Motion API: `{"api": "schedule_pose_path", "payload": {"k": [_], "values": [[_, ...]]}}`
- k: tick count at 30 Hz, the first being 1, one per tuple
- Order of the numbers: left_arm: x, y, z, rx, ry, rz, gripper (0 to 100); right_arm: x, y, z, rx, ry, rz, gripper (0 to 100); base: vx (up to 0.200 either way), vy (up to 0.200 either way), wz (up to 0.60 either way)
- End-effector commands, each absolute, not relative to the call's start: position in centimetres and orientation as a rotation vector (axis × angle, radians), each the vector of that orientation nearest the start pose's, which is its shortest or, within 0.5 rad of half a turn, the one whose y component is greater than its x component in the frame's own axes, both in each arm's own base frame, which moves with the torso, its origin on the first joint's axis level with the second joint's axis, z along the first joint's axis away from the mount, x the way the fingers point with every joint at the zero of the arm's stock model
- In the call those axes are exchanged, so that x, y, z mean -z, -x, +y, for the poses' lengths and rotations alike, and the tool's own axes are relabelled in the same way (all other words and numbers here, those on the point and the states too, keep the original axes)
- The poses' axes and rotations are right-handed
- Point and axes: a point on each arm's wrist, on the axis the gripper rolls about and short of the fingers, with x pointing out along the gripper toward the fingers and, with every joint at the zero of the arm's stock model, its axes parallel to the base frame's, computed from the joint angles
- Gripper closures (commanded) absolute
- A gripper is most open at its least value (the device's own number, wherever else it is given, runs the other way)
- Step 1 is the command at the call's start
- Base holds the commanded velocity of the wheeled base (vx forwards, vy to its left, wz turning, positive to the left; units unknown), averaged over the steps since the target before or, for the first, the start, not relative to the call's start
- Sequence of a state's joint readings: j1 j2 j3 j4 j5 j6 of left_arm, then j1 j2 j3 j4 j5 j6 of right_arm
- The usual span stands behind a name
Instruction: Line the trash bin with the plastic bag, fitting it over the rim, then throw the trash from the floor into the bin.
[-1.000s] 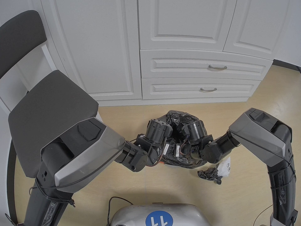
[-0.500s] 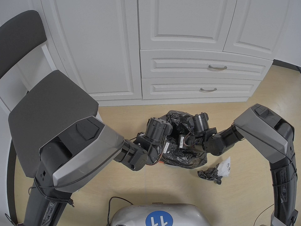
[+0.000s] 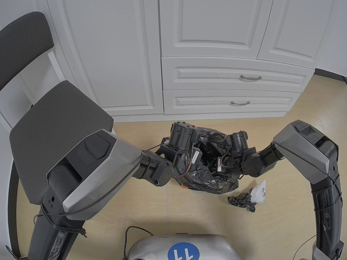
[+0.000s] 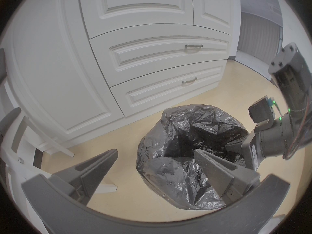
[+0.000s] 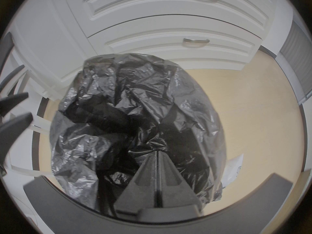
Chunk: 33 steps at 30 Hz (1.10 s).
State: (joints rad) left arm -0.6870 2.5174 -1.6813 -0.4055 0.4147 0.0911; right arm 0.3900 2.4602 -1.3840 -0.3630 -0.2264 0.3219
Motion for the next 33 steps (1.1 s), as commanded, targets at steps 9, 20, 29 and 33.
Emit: {"api": "schedule_pose_path", "payload": {"k": [9,20,29,33], "values": [[-4.7,-38.9,-33.2,0.342,-0.399,0.346,0,0.0,-42.7,16.1,-0.016,-0.071,0.711,100,0.000,0.000,0.00],[-2.9,-40.4,-34.8,0.397,-0.437,0.369,100,-2.2,-42.1,15.9,-0.029,-0.081,0.677,100,0.000,0.000,0.00],[0.2,-41.2,-35.1,0.473,-0.494,0.467,100,-2.8,-41.8,15.8,-0.036,-0.085,0.675,100,0.000,0.000,0.00],[0.9,-41.8,-34.9,0.475,-0.481,0.431,100,-2.9,-41.7,15.8,-0.037,-0.084,0.675,100,0.000,0.000,0.00]]}}
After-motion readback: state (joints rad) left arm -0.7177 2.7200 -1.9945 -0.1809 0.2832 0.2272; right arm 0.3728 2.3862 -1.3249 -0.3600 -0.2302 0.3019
